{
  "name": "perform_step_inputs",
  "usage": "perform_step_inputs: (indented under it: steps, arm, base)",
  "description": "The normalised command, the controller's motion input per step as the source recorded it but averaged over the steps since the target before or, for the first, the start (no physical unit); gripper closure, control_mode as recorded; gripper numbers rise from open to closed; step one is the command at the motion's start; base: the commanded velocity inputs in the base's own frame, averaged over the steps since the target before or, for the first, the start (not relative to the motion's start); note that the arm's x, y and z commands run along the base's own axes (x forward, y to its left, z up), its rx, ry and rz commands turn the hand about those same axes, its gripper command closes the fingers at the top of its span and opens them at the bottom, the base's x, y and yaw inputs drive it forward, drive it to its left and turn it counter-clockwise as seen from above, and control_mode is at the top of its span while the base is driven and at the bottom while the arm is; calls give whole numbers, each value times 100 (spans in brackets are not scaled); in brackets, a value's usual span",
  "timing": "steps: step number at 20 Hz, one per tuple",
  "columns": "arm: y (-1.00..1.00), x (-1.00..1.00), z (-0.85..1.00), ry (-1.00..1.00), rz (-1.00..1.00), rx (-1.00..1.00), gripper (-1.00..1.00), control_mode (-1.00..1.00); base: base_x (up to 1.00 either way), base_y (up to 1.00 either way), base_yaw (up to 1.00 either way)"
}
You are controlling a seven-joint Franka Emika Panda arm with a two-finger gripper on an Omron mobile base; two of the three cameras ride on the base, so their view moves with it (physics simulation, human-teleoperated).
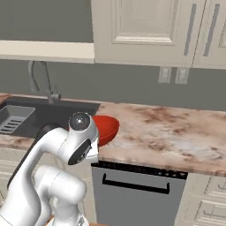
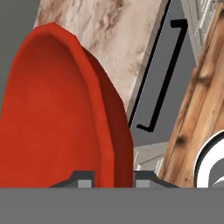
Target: Place the two vegetables and bowl onto the tray for setting up a vegetable dip station.
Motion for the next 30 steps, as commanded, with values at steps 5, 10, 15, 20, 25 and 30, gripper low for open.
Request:
perform_step_inputs:
  steps: [5,10,15,20,25,30]
  arm:
    - [0,0,0,0,0,0,100,100]
    - [0,0,0,0,0,0,100,100]
    - [0,0,0,0,0,0,100,100]
    - [0,0,0,0,0,0,100,100]
    - [0,0,0,0,0,0,100,100]
    - [0,0,0,0,0,0,100,100]
  base:
    - [-9,100,0]
    - [-6,100,0]
    - [-5,100,0]
    - [0,99,0]
    - [0,96,0]
    - [0,81,0]
